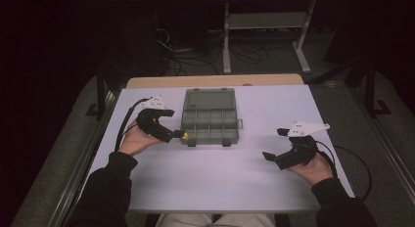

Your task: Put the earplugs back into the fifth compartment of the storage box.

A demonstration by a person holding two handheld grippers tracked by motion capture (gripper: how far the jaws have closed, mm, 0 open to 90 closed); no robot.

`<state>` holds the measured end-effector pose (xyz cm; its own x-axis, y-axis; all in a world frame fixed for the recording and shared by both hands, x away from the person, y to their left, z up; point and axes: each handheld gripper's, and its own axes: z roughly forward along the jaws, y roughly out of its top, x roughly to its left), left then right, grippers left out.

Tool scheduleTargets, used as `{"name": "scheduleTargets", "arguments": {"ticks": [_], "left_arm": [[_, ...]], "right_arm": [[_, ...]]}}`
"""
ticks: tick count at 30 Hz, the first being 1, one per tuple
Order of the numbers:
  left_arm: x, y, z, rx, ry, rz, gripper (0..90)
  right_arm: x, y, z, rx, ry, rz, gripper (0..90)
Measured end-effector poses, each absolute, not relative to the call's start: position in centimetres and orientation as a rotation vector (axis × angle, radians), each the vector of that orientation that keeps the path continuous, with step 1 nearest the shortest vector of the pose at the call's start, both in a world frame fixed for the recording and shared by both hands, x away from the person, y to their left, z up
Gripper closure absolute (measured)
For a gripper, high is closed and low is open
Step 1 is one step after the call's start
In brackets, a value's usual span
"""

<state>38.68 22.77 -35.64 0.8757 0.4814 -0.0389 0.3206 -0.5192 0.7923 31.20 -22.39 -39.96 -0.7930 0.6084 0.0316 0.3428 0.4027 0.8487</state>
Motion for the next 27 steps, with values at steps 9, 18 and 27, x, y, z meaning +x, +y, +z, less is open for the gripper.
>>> {"name": "scheduleTargets", "arguments": {"ticks": [9, 18, 27], "left_arm": [[36.5, 25.1, -35.6, 2.075, 0.601, 0.283, 0.0], [34.0, 27.2, -36.1, 2.011, 0.616, 0.366, 0.0], [31.8, 29.6, -36.9, 1.940, 0.671, 0.425, 0.0]], "right_arm": [[31.2, -22.7, -39.9, 0.849, 2.359, 1.340, 0.0], [31.1, -22.9, -39.9, 0.865, 2.347, 1.349, 0.0], [31.1, -23.9, -39.8, 0.925, 2.300, 1.424, 0.0]]}}
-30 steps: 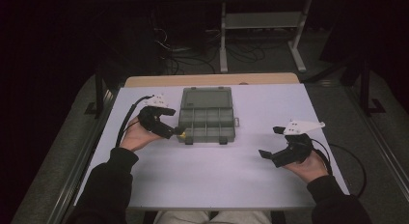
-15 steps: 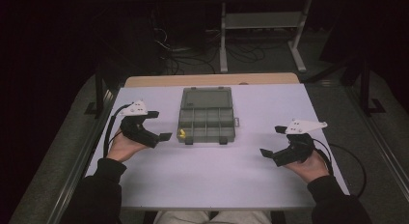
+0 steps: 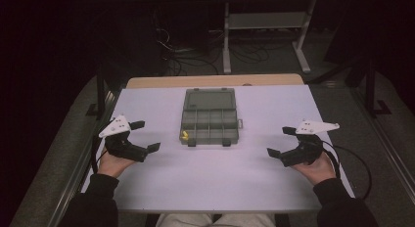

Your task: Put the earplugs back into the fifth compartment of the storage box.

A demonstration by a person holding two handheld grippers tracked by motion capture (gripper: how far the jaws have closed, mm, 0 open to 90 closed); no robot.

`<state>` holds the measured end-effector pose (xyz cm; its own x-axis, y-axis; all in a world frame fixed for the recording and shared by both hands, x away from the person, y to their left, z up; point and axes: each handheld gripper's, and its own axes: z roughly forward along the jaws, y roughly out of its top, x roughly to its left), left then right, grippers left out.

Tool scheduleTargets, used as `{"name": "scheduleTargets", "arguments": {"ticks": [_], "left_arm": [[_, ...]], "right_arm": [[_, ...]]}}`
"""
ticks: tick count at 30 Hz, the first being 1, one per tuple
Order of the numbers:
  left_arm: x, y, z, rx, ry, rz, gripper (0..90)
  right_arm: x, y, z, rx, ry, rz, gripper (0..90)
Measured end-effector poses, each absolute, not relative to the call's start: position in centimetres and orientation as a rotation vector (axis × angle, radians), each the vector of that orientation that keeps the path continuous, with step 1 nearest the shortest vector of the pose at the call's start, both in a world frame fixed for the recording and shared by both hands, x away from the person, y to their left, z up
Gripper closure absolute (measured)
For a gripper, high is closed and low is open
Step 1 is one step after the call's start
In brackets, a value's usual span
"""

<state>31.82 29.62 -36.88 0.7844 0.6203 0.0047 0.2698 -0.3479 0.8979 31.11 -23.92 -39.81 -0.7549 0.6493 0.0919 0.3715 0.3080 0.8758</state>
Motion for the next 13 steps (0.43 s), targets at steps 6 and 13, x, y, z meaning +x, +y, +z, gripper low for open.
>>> {"name": "scheduleTargets", "arguments": {"ticks": [6, 13], "left_arm": [[30.9, 31.1, -37.2, 1.899, 0.707, 0.436, 0.0], [30.2, 31.7, -37.4, 1.875, 0.711, 0.440, 0.0]], "right_arm": [[30.9, -24.2, -39.7, 0.938, 2.278, 1.447, 0.0], [30.5, -24.4, -39.7, 0.943, 2.264, 1.461, 0.0]]}}
